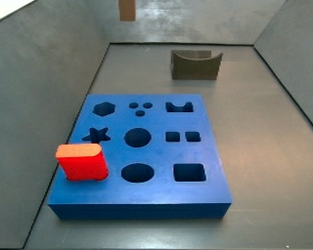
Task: Pick up the arch object. Move up. Move to above the board. Insert the arch object.
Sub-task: Move to above the board, then insert the arch object.
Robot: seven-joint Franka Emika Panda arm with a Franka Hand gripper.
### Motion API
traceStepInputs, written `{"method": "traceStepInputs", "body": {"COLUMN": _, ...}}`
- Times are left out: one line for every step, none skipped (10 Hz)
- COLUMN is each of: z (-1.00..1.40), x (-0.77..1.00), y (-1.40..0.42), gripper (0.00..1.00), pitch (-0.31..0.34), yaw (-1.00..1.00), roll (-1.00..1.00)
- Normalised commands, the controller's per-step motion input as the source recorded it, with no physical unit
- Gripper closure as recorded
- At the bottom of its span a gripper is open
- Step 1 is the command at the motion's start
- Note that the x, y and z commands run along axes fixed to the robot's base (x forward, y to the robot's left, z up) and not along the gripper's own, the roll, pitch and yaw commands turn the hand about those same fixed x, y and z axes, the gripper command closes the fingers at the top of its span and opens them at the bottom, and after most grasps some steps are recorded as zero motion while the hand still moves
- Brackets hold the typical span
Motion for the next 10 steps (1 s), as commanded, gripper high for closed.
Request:
{"method": "traceStepInputs", "body": {"z": 0.10, "x": 0.29, "y": -1.00, "gripper": 1.00, "pitch": 0.122, "yaw": 0.01, "roll": -0.02}}
{"method": "traceStepInputs", "body": {"z": 0.10, "x": 0.30, "y": -1.00, "gripper": 1.00, "pitch": 0.123, "yaw": 0.01, "roll": 0.00}}
{"method": "traceStepInputs", "body": {"z": 0.11, "x": 0.32, "y": -1.00, "gripper": 1.00, "pitch": 0.124, "yaw": 0.01, "roll": -0.01}}
{"method": "traceStepInputs", "body": {"z": 0.11, "x": 0.33, "y": -1.00, "gripper": 1.00, "pitch": 0.126, "yaw": 0.00, "roll": 0.01}}
{"method": "traceStepInputs", "body": {"z": 0.12, "x": 0.35, "y": -1.00, "gripper": 1.00, "pitch": 0.130, "yaw": 0.01, "roll": 0.01}}
{"method": "traceStepInputs", "body": {"z": 0.13, "x": 0.38, "y": -1.00, "gripper": 1.00, "pitch": 0.137, "yaw": 0.01, "roll": 0.03}}
{"method": "traceStepInputs", "body": {"z": 0.10, "x": 0.32, "y": -0.75, "gripper": 1.00, "pitch": 0.138, "yaw": 0.01, "roll": 0.05}}
{"method": "traceStepInputs", "body": {"z": 0.05, "x": 0.22, "y": -0.40, "gripper": 1.00, "pitch": 0.139, "yaw": 0.01, "roll": 0.08}}
{"method": "traceStepInputs", "body": {"z": 0.04, "x": 0.15, "y": -0.22, "gripper": 1.00, "pitch": 0.124, "yaw": 0.01, "roll": 0.09}}
{"method": "traceStepInputs", "body": {"z": -0.01, "x": 0.01, "y": 0.00, "gripper": 1.00, "pitch": 0.000, "yaw": -0.07, "roll": 0.00}}
